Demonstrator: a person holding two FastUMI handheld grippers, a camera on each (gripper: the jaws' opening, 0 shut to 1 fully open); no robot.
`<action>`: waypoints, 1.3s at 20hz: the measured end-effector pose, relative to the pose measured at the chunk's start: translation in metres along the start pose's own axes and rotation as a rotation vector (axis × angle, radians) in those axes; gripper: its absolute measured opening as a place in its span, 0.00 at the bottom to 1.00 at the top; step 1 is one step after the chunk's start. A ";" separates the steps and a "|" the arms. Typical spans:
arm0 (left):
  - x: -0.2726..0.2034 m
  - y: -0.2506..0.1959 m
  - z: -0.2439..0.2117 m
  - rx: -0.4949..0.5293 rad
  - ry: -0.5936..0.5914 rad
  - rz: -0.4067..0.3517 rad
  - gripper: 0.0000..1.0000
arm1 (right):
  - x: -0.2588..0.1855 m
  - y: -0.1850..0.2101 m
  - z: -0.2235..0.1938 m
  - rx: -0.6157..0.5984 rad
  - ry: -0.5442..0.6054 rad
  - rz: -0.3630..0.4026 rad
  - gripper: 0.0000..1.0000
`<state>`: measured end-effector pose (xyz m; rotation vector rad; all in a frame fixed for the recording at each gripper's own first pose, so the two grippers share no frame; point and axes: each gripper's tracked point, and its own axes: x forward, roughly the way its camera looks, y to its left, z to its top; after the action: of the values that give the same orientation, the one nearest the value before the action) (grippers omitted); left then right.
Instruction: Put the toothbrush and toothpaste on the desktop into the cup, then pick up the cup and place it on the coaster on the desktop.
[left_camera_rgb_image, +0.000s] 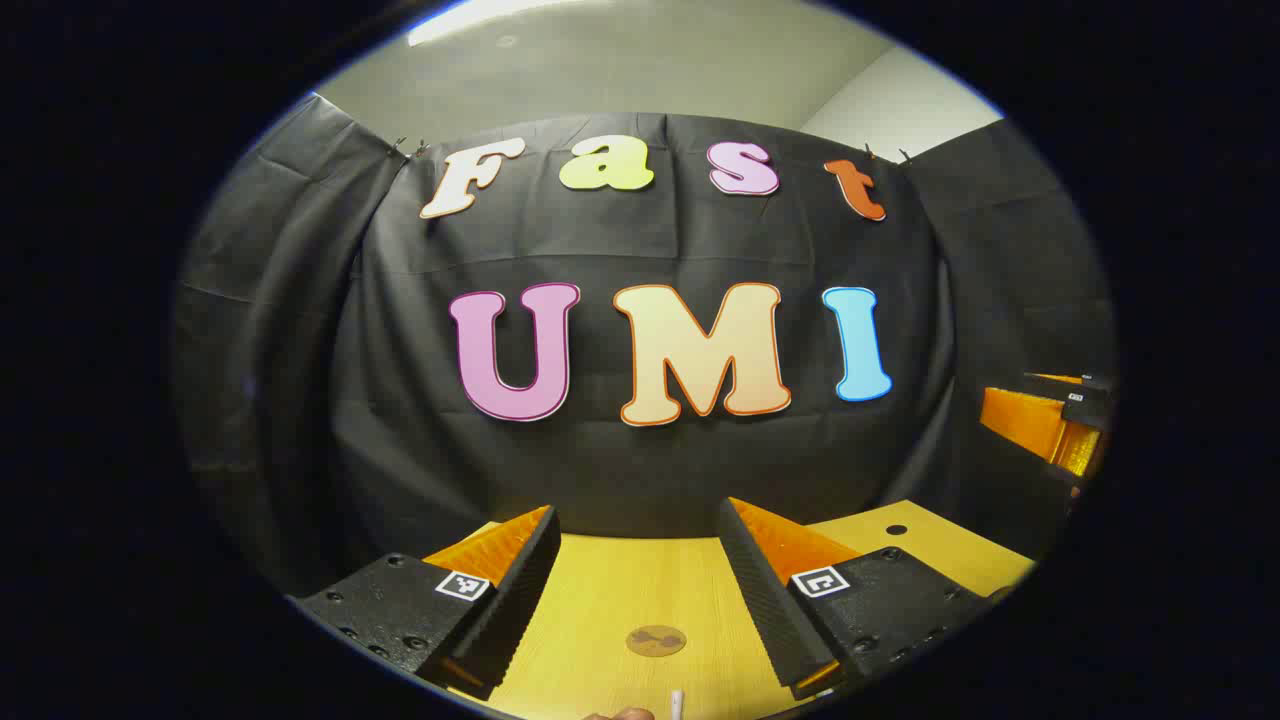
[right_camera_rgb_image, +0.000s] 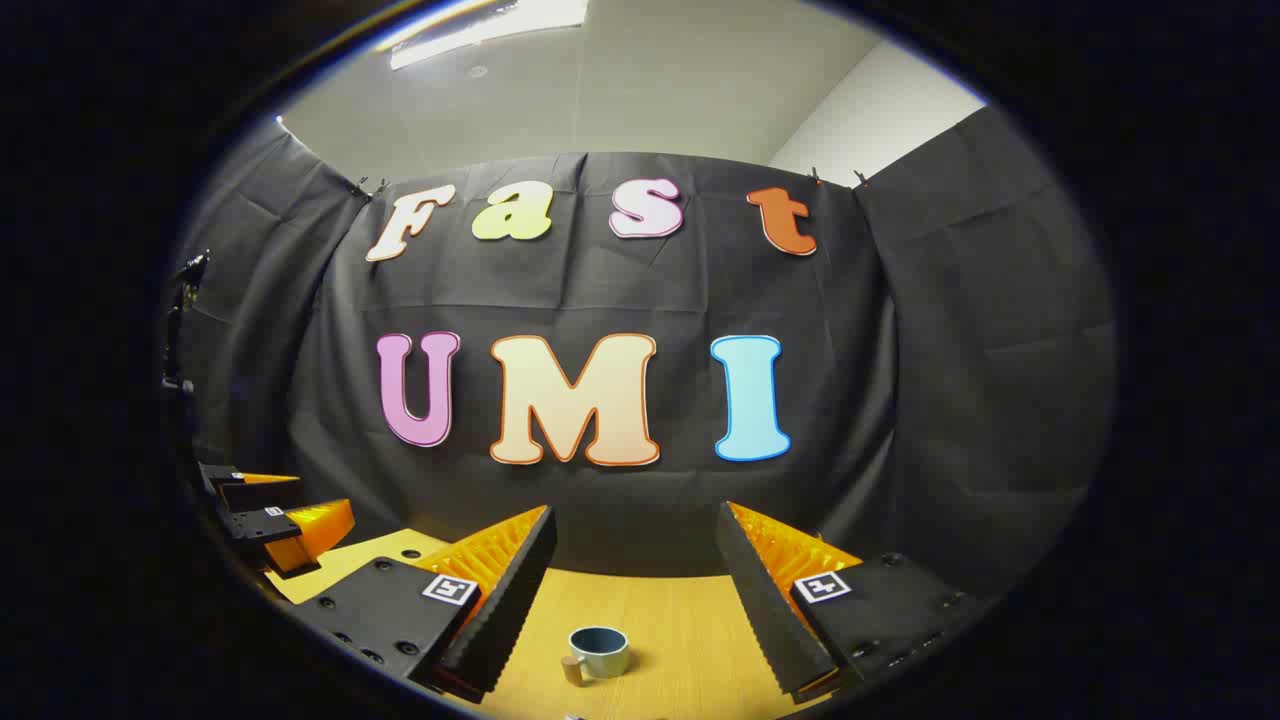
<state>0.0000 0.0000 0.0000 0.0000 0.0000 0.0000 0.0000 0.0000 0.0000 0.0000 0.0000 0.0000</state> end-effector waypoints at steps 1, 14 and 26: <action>-0.001 0.001 0.000 -0.005 0.002 0.004 0.94 | 0.000 0.001 -0.001 -0.005 0.000 0.006 0.96; -0.010 0.023 0.008 -0.016 -0.023 0.035 0.93 | -0.006 0.041 -0.008 0.017 0.030 0.095 0.96; -0.013 0.037 0.012 -0.010 -0.031 0.064 0.93 | -0.026 0.037 -0.119 0.040 0.289 0.142 0.99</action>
<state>-0.0130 0.0371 0.0121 -0.0101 -0.0307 0.0638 -0.0256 0.0374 -0.1190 0.0402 0.2891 0.1416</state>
